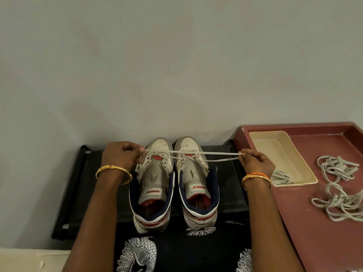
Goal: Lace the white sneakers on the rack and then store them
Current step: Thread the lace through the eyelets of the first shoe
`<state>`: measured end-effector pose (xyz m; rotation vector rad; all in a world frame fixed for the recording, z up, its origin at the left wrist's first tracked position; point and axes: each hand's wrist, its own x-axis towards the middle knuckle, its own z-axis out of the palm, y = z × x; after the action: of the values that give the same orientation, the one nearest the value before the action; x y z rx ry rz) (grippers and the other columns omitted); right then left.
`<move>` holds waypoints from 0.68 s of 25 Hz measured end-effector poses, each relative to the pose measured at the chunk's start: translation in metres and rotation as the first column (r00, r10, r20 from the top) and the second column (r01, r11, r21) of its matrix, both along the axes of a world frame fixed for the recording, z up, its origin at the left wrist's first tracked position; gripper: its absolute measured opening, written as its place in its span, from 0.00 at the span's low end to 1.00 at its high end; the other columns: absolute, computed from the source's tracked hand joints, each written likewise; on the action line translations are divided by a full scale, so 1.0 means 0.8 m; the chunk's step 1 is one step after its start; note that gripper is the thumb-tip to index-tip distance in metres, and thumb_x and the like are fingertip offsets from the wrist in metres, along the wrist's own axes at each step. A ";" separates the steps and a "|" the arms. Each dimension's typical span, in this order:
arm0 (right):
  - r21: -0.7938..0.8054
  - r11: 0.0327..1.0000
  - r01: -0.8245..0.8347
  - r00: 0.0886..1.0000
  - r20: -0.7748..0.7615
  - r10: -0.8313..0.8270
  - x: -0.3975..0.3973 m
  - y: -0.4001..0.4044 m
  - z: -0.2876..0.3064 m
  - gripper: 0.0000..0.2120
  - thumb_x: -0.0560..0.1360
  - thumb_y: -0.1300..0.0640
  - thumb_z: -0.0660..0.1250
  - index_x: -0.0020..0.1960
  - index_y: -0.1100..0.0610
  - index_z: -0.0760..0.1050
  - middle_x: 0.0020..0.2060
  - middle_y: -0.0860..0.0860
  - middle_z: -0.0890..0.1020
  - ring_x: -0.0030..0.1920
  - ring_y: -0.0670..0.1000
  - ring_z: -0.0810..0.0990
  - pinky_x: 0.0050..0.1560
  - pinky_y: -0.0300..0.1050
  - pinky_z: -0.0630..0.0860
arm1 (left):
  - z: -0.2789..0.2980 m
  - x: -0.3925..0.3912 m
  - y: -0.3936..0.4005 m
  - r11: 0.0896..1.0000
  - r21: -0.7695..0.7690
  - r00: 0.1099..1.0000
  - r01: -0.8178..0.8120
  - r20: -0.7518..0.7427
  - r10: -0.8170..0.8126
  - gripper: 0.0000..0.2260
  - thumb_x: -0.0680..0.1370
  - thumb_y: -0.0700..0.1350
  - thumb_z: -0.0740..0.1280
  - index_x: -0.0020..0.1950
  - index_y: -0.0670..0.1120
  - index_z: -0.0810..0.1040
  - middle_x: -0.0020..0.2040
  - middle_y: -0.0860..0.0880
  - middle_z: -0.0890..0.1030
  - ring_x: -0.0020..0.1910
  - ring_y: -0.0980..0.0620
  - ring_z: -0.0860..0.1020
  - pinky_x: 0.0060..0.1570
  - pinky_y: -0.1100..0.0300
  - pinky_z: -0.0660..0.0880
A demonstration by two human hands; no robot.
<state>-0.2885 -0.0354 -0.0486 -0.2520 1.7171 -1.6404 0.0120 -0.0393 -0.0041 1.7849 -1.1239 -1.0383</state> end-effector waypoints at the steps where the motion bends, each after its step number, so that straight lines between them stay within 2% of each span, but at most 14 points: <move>1: 0.009 1.000 0.011 1.000 -0.009 -0.011 0.000 0.000 0.000 0.05 0.72 0.72 0.68 0.44 0.64 0.79 0.43 0.58 0.82 0.45 0.53 0.82 0.45 0.40 0.81 | -0.004 0.002 -0.003 1.000 0.000 1.000 0.003 -0.002 -0.003 0.07 0.75 0.35 0.67 0.41 0.46 0.80 0.42 0.42 0.83 0.37 0.48 0.81 0.47 0.52 0.79; 4: 0.158 0.983 0.090 0.984 -0.166 -0.063 0.002 0.000 0.003 0.06 0.73 0.68 0.67 0.48 0.61 0.78 0.47 0.56 0.80 0.47 0.54 0.80 0.49 0.44 0.79 | -0.010 -0.005 -0.010 1.000 0.025 0.994 0.009 -0.112 -0.006 0.08 0.77 0.31 0.63 0.44 0.43 0.78 0.44 0.40 0.82 0.43 0.45 0.83 0.50 0.52 0.79; 5: 0.245 0.964 0.101 0.970 -0.239 -0.041 0.007 0.001 0.007 0.08 0.73 0.67 0.67 0.51 0.61 0.77 0.51 0.57 0.78 0.48 0.54 0.78 0.48 0.43 0.76 | -0.010 -0.011 -0.010 0.999 0.032 0.987 -0.014 -0.162 0.019 0.07 0.76 0.31 0.64 0.43 0.41 0.77 0.43 0.40 0.82 0.41 0.45 0.83 0.48 0.53 0.80; 7: 0.414 0.908 0.056 0.917 -0.382 0.118 0.021 0.000 0.011 0.15 0.72 0.64 0.68 0.58 0.62 0.72 0.60 0.60 0.69 0.55 0.58 0.73 0.50 0.47 0.73 | -0.010 -0.026 -0.007 0.998 0.024 0.978 -0.059 -0.197 0.062 0.05 0.75 0.32 0.66 0.41 0.40 0.77 0.40 0.40 0.82 0.37 0.46 0.83 0.40 0.58 0.81; 9: 0.456 0.888 0.057 0.764 -0.593 0.255 0.035 -0.002 0.016 0.17 0.71 0.62 0.69 0.59 0.62 0.71 0.62 0.62 0.67 0.60 0.62 0.69 0.56 0.53 0.70 | -0.009 -0.041 -0.004 1.000 -0.016 0.984 -0.016 -0.180 0.013 0.02 0.74 0.35 0.70 0.41 0.40 0.80 0.38 0.42 0.83 0.35 0.47 0.83 0.40 0.57 0.80; 10: 0.391 0.920 0.009 0.667 -0.688 0.285 0.039 -0.005 0.018 0.15 0.71 0.62 0.68 0.57 0.61 0.73 0.59 0.61 0.70 0.60 0.62 0.69 0.58 0.54 0.70 | -0.009 -0.048 -0.003 0.998 -0.050 0.988 0.032 -0.151 -0.039 0.02 0.73 0.37 0.71 0.40 0.42 0.81 0.36 0.44 0.83 0.33 0.48 0.82 0.40 0.57 0.80; 11: 0.295 0.946 -0.135 0.592 -0.742 0.316 0.047 -0.007 0.022 0.12 0.71 0.62 0.68 0.55 0.60 0.76 0.56 0.59 0.75 0.58 0.60 0.71 0.58 0.53 0.71 | -0.008 -0.055 -0.001 0.993 -0.081 0.991 0.086 -0.100 -0.094 0.03 0.72 0.40 0.72 0.38 0.44 0.82 0.35 0.46 0.83 0.31 0.51 0.81 0.40 0.58 0.79; 12: 0.205 0.918 -0.339 0.522 -0.771 0.365 0.058 -0.008 0.024 0.10 0.71 0.62 0.68 0.52 0.59 0.78 0.53 0.56 0.78 0.57 0.57 0.74 0.58 0.52 0.73 | -0.007 -0.064 -0.001 0.985 -0.099 0.988 0.143 -0.042 -0.147 0.04 0.72 0.43 0.73 0.38 0.46 0.82 0.34 0.49 0.83 0.30 0.53 0.79 0.39 0.59 0.77; 14: 0.140 0.725 -0.674 0.332 -0.820 0.467 0.086 -0.001 0.031 0.10 0.70 0.60 0.68 0.51 0.57 0.80 0.49 0.51 0.81 0.53 0.52 0.77 0.56 0.48 0.73 | -0.006 -0.085 0.001 0.967 -0.103 0.972 0.233 0.030 -0.232 0.06 0.73 0.47 0.72 0.41 0.45 0.84 0.34 0.51 0.81 0.31 0.58 0.76 0.37 0.62 0.74; 16: 0.186 0.587 -0.788 0.160 -0.859 0.487 0.110 0.000 0.034 0.12 0.70 0.58 0.64 0.52 0.55 0.80 0.48 0.49 0.82 0.52 0.52 0.79 0.55 0.50 0.74 | -0.008 -0.103 0.003 0.965 -0.093 0.969 0.243 -0.010 -0.245 0.07 0.74 0.47 0.71 0.45 0.44 0.84 0.32 0.53 0.80 0.28 0.62 0.74 0.36 0.63 0.71; 17: 0.197 0.555 -0.808 0.133 -0.858 0.497 0.117 -0.001 0.037 0.14 0.69 0.60 0.63 0.53 0.56 0.80 0.48 0.51 0.83 0.51 0.52 0.80 0.55 0.51 0.76 | -0.009 -0.109 0.003 0.972 -0.091 0.973 0.215 -0.063 -0.221 0.07 0.74 0.46 0.70 0.45 0.43 0.84 0.31 0.54 0.79 0.26 0.64 0.74 0.35 0.64 0.69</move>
<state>-0.1950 -0.0358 -0.0193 -2.0498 1.4577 -1.0151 -0.0751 -0.0372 -0.0110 1.5708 -1.3209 -1.1570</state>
